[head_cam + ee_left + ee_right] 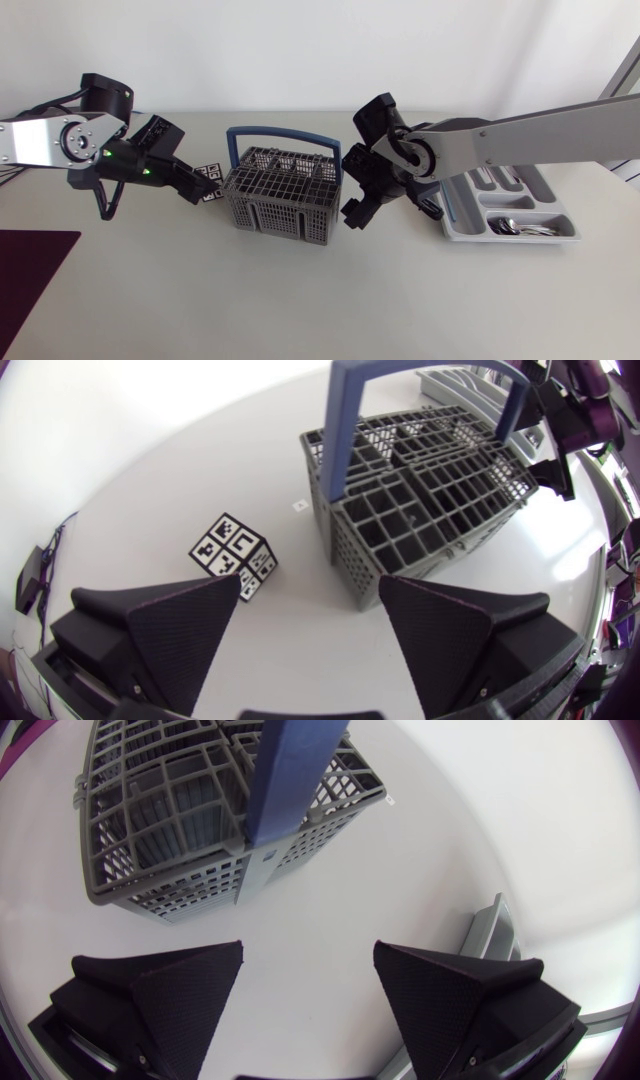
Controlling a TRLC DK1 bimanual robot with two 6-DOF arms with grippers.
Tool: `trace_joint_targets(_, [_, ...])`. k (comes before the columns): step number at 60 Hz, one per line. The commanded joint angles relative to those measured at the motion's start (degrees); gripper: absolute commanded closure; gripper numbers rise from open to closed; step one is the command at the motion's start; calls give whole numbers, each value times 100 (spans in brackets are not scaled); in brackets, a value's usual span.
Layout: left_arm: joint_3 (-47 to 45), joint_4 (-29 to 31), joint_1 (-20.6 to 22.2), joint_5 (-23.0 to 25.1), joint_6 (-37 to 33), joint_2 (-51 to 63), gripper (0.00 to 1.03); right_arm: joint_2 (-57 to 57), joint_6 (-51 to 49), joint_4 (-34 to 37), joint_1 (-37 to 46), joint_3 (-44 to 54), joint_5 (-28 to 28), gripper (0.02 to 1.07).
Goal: Transfer all utensils from the basket to the drawer tray.
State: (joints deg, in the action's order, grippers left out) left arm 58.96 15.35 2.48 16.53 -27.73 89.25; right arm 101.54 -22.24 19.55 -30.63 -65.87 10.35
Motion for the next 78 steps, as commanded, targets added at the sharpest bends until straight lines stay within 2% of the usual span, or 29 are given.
trace_joint_targets(1, [177,-252,86,-212,-110,417,6,-64,106,14,-4,-5,29,13])
trace_joint_targets(5, [160,-780,174,-485,-66,699,6,-46,115,14,-31,-32,37,13])
trace_joint_targets(13, [362,-938,191,-537,-31,1138,6,-46,123,31,-31,-58,37,13])
trace_joint_targets(19, [371,-938,235,-511,74,1200,6,-46,150,31,-31,-67,37,13])
trace_joint_targets(32, [116,-744,464,-54,101,848,6,-178,220,-13,49,48,37,13])
trace_joint_targets(47, [-341,-727,956,-45,83,365,6,-284,167,-118,224,188,11,13])
trace_joint_targets(54, [-429,-718,1044,-45,101,233,6,-301,97,-92,189,144,-24,13])
trace_joint_targets(62, [-499,-727,1009,-45,83,189,6,-345,106,-65,-13,171,-24,13])
trace_joint_targets(70, [-491,-727,798,-45,66,189,6,-398,150,-48,-74,232,29,13])
trace_joint_targets(78, [-508,-700,710,-45,48,171,6,-600,123,102,303,346,64,13])
